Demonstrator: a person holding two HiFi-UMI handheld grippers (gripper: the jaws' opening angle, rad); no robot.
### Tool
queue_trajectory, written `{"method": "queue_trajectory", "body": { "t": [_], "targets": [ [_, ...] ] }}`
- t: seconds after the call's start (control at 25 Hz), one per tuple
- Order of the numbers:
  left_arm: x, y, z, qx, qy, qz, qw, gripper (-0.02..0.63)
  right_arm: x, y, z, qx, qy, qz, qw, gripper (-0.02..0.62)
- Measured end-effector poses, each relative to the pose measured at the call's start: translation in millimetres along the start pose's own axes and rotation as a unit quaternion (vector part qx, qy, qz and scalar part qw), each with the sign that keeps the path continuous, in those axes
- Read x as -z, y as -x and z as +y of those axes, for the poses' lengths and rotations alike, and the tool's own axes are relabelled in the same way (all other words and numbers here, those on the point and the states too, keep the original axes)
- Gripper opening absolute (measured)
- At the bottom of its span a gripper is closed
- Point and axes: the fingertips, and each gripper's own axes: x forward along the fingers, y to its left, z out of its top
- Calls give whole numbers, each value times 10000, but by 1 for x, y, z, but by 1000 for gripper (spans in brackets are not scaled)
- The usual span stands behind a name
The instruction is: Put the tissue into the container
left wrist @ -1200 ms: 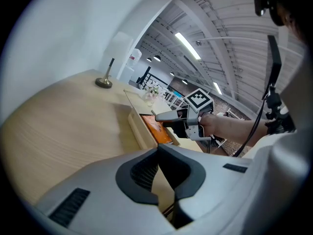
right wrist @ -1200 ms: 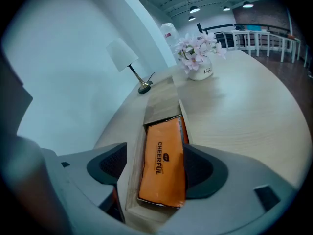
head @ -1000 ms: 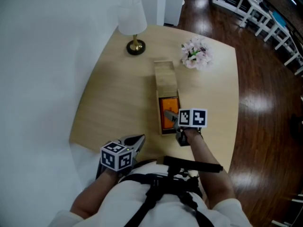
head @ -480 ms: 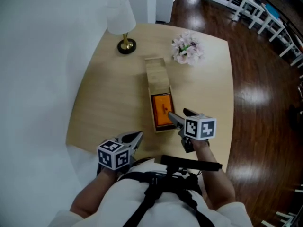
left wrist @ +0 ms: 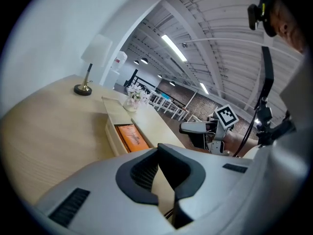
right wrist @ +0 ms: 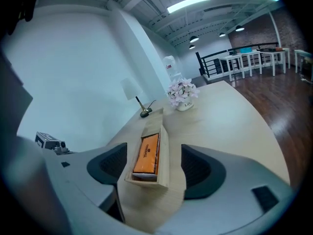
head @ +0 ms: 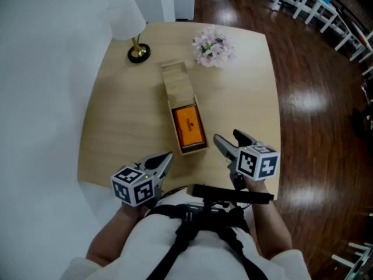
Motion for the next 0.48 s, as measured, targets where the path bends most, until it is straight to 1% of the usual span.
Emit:
{"method": "queue_trajectory", "body": {
  "t": [0.16, 0.28, 0.36, 0.48],
  "targets": [
    [-4, -5, -11, 94, -277, 35, 9996, 0, 8, 21, -15, 99, -328, -194, 9992, 356],
    [-8, -8, -19, 253, -407, 121, 9988, 0, 16, 33, -26, 150, -472, -258, 9984, 356],
    [-10, -9, -24, 351, -438, 154, 9983, 0, 19, 40, -30, 195, -407, -282, 9986, 356],
    [-10, -12, -29, 437, -355, 187, 9982, 0, 23, 47, -30, 241, -277, -320, 9988, 356]
  ]
}}
